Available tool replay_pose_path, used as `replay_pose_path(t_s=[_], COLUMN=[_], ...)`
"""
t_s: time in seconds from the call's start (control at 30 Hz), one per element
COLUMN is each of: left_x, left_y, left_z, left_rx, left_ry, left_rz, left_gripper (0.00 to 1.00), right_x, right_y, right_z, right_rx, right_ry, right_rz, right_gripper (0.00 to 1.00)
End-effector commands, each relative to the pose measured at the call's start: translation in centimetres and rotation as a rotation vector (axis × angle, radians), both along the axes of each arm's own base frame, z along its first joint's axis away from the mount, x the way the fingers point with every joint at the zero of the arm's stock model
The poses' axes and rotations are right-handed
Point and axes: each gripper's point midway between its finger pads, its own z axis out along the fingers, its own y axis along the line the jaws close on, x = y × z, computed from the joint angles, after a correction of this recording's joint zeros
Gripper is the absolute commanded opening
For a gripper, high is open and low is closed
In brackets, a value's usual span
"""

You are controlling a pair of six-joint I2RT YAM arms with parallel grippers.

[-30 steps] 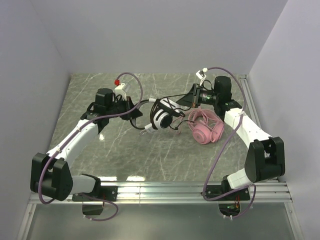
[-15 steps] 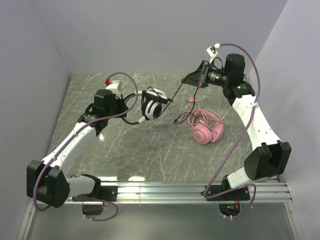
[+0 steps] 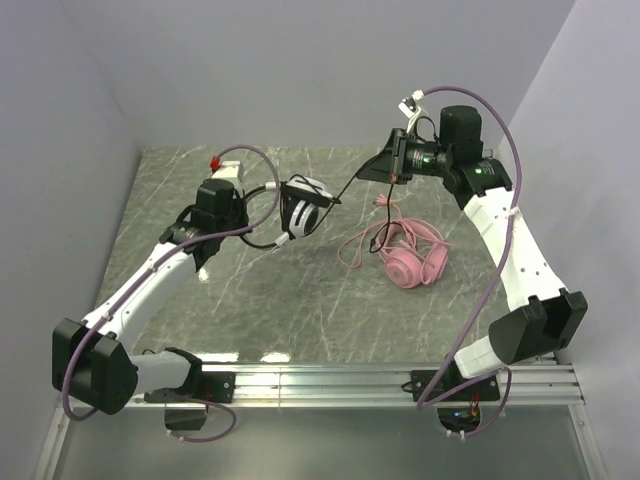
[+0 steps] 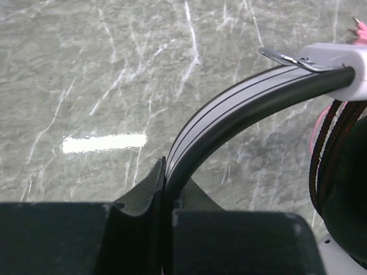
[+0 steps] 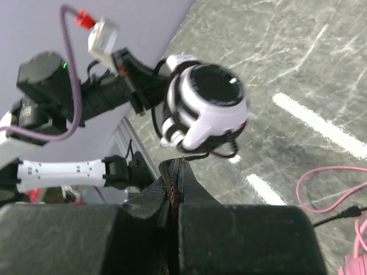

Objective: Wrap the headphones

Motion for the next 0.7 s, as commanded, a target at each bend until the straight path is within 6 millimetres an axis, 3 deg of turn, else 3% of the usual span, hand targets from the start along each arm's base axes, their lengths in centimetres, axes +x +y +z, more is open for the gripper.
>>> replay_pose_path(t_s=[0.0, 0.2, 0.23, 0.43, 0.67], left_x=[1.7, 2.1, 2.2, 1.8, 2.0], left_y=[0.9, 1.2, 0.9, 1.0, 0.4], left_z=[2.8, 1.5, 1.6, 2.5, 2.0], left_rx=[-0.004, 0.004, 0.0, 0.028, 0.079], left_ry=[-0.054, 0.004, -0.003, -0.055, -0.033], left_rz=[0.1, 0.155, 0.145, 0.156, 0.142], left_gripper=[0.0, 0.0, 0.0, 0.0, 0.0], right_x=[-3.2, -6.7, -7.1, -7.0, -7.6], right_y=[0.4, 1.9, 2.2, 3.6, 5.4], right_z=[5.4, 5.9, 6.9, 8.1, 8.3], right_rx=[-0.005, -0.017, -0.021, -0.052, -0.089], right_ry=[-0.196, -0.217, -0.257, -0.244, -0.261], right_rz=[0.043, 0.158, 0.179, 0.235, 0.324], right_gripper=[0.01, 0.01, 0.01, 0.01, 0.02])
